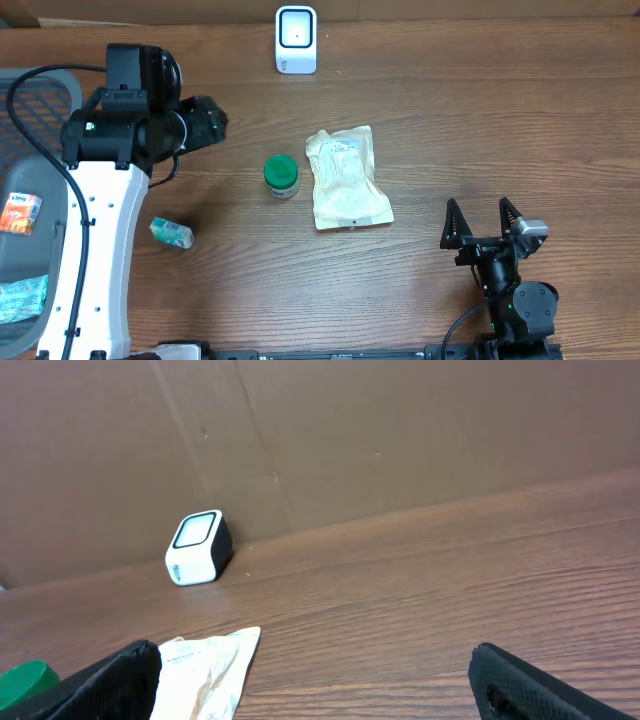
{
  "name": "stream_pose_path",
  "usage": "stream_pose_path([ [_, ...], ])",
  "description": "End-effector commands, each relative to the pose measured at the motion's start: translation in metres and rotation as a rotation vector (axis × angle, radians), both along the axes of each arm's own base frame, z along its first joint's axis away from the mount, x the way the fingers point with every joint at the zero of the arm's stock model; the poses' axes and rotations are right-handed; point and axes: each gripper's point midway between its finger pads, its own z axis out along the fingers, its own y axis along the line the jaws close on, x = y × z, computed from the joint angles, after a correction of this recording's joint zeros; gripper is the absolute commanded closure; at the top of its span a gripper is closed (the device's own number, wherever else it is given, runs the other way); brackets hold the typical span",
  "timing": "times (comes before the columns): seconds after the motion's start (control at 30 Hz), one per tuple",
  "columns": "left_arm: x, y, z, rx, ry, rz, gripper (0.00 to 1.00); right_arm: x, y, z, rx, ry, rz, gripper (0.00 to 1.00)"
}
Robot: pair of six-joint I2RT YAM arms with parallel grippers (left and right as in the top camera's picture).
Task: Scan the item barcode
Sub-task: 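Lift the teal package out and lower it toward the table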
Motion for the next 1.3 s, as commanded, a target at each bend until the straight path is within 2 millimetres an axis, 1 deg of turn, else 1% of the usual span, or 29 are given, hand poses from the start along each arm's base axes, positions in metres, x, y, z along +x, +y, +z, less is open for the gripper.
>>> stream_pose_path([
  [0.0,-0.011,0.006,-0.001,0.039,0.04,0.012,0.16,0.0,0.0,-0.001,0.005,-0.008,0.003,0.0],
  [0.07,-0.02,0.017,-0.017,0.08,0.119,0.064,0.16,0.0,0.0,-0.001,0.005,-0.008,0.003,0.0],
  [0.13,-0.031,0.028,-0.037,0.12,0.207,0.151,0.17,0.0,0.0,-0.001,0.005,-0.008,0.003,0.0],
  [0.17,-0.036,0.032,-0.047,0.134,0.244,0.196,0.16,0.0,0.0,-0.001,0.005,-0.008,0.003,0.0],
  [0.27,-0.051,0.034,-0.08,0.116,0.324,0.297,0.12,0.0,0.0,-0.001,0.005,-0.007,0.003,0.0],
  [0.33,-0.063,0.034,-0.107,0.092,0.38,0.387,0.08,0.0,0.0,-0.001,0.005,-0.007,0.003,0.0],
  [0.37,-0.071,0.035,-0.123,0.08,0.408,0.452,0.07,0.0,0.0,-0.001,0.005,-0.007,0.003,0.0],
  [0.4,-0.077,0.036,-0.134,0.071,0.423,0.511,0.13,0.0,0.0,-0.001,0.005,-0.008,0.003,0.0],
  [0.43,-0.083,0.037,-0.145,0.06,0.438,0.567,0.37,0.0,0.0,-0.001,0.005,-0.007,0.003,0.0],
  [0.47,-0.088,0.037,-0.155,0.057,0.45,0.606,0.47,0.0,0.0,-0.001,0.005,-0.007,0.003,0.0],
  [0.5,-0.091,0.038,-0.162,0.056,0.456,0.628,0.51,0.0,0.0,-0.001,0.005,-0.007,0.003,0.0],
  [0.57,-0.096,0.04,-0.174,0.061,0.457,0.651,0.51,0.0,0.0,-0.001,0.005,-0.008,0.003,0.0],
  [0.67,-0.097,0.045,-0.183,0.085,0.44,0.658,0.49,0.0,0.0,-0.001,0.005,-0.007,0.003,0.0],
  [0.73,-0.096,0.05,-0.183,0.111,0.425,0.673,0.47,0.0,0.0,-0.001,0.005,-0.008,0.003,0.0],
  [0.8,-0.096,0.06,-0.181,0.16,0.402,0.7,0.43,0.0,0.0,-0.001,0.005,-0.007,0.003,0.0],
  [0.9,-0.096,0.076,-0.175,0.252,0.364,0.73,0.36,0.0,0.0,-0.001,0.005,-0.008,0.003,0.0],
  [0.93,-0.096,0.081,-0.174,0.274,0.354,0.745,0.32,0.0,0.0,-0.001,0.005,-0.007,0.003,0.0],
  [1.03,-0.096,0.088,-0.171,0.302,0.328,0.786,0.19,0.0,0.0,-0.001,0.005,-0.007,0.003,0.0],
  [1.07,-0.095,0.088,-0.171,0.299,0.322,0.798,0.16,0.0,0.0,-0.001,0.005,-0.008,0.003,0.0],
  [1.17,-0.094,0.087,-0.174,0.285,0.316,0.808,0.18,0.0,0.0,-0.001,0.005,-0.007,0.003,0.0],
  [1.27,-0.096,0.086,-0.181,0.278,0.322,0.81,0.2,0.0,0.0,-0.001,0.005,-0.007,0.003,0.0],
])
